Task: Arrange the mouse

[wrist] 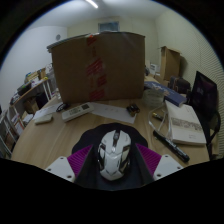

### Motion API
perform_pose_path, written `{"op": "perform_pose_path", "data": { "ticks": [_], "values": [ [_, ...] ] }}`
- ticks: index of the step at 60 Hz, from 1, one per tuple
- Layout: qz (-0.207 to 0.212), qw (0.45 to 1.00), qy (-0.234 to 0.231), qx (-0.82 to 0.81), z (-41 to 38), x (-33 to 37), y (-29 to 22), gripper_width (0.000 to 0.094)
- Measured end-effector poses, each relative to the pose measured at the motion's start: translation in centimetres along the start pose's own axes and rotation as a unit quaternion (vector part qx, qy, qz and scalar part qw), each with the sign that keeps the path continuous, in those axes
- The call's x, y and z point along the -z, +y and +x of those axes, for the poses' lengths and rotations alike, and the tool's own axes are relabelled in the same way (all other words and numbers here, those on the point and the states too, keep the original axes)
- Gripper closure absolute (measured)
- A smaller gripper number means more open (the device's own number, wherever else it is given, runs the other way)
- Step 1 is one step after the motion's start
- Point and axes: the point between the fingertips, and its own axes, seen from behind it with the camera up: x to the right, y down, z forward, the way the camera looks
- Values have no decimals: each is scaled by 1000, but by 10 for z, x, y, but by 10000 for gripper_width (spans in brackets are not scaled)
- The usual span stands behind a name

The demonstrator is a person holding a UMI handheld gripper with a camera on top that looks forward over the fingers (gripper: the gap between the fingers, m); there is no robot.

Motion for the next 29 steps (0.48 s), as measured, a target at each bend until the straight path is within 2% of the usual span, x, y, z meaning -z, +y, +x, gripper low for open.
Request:
{"op": "perform_pose_path", "data": {
  "ticks": [7, 16, 23, 29],
  "values": [
    [23, 1000, 5, 2, 3, 34, 5, 93],
    [64, 998, -25, -14, -1, 111, 22, 94],
    [75, 995, -53, -29, 1, 169, 52, 95],
    [93, 993, -57, -39, 13, 200, 80, 100]
  ]
}}
